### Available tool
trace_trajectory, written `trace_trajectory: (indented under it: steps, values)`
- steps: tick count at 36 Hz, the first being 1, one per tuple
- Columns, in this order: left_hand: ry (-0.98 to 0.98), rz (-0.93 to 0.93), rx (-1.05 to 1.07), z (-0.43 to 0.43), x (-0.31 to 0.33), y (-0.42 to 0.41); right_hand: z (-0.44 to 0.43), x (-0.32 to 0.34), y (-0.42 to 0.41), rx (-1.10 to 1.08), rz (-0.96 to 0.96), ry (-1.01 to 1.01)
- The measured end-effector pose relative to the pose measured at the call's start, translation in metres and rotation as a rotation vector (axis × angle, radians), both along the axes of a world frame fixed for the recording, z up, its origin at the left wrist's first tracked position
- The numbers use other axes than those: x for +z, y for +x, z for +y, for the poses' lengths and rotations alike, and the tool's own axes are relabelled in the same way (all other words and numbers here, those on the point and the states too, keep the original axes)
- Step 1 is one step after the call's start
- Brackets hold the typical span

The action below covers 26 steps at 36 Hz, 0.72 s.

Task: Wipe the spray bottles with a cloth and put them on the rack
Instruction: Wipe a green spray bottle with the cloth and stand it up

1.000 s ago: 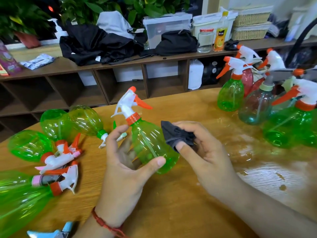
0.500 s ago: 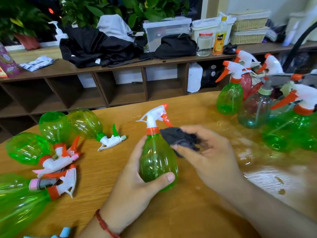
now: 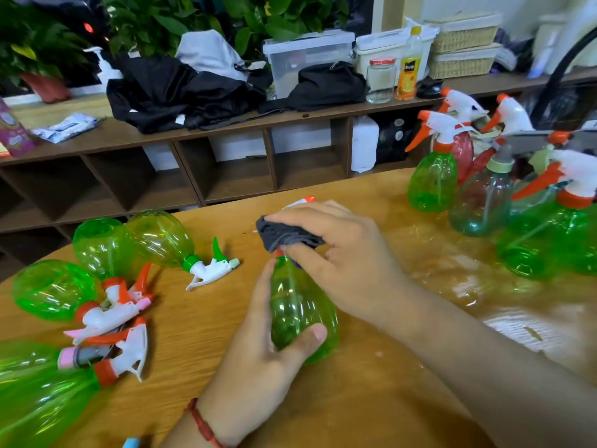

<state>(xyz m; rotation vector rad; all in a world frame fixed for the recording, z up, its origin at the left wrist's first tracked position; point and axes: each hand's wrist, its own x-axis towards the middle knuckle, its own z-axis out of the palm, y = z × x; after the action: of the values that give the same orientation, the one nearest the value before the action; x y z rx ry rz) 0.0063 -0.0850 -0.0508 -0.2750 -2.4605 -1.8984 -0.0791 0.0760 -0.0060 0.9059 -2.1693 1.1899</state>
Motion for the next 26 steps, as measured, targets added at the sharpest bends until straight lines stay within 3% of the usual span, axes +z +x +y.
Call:
trace_trajectory:
  steps: [6,13,21,26]
  values:
    - [-0.033,-0.007,-0.019,0.002,-0.002,0.002,0.024,0.010,-0.026,-0.228,0.074,-0.138]
    - [-0.026,0.019,0.043,0.001,-0.001,0.000,-0.009,0.001,-0.007,0.031,0.095,0.056]
    - [-0.008,0.001,0.022,-0.003,-0.003,-0.001,0.025,0.010,-0.036,-0.156,0.184,0.074]
    - [-0.016,0.025,0.055,-0.004,-0.003,-0.004,0.001,0.000,-0.024,0.053,0.173,0.163]
